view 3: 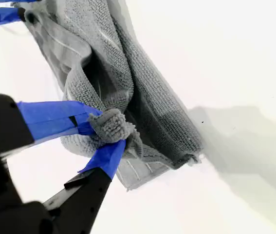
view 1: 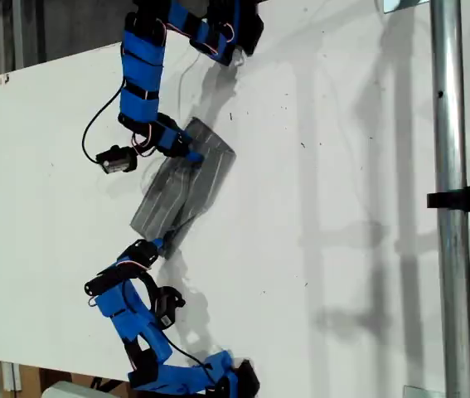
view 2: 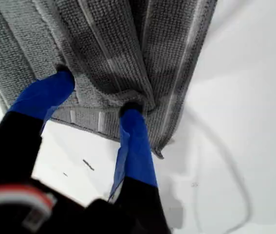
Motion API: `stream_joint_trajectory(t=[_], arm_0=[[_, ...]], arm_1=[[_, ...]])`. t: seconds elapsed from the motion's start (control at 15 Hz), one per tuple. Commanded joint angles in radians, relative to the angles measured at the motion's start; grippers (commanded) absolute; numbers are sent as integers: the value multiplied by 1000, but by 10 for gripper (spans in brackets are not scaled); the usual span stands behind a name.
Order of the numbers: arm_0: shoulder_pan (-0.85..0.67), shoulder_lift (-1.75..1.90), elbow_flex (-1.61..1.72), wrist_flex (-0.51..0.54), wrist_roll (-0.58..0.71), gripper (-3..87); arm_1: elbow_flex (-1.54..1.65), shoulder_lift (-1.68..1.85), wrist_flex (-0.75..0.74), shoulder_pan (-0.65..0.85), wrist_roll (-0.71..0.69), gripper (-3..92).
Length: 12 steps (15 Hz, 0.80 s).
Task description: Grasp corners of a towel and fold twice.
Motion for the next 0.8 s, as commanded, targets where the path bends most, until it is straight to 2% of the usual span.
stream_joint_trajectory(t=[0.0,0.2,0.6,0.73], arm_0=[[-14,71,-6,6,14,29],[-11,69,-2,5,12,29],[-14,71,2,14,14,29],[-15,69,3,14,14,29]], arm_1=[[-104,158,126,-12,-31,258],[-103,173,121,21,-81,263],[-103,-17,-28,26,-238,268],[-103,-94,-66,20,-252,265]])
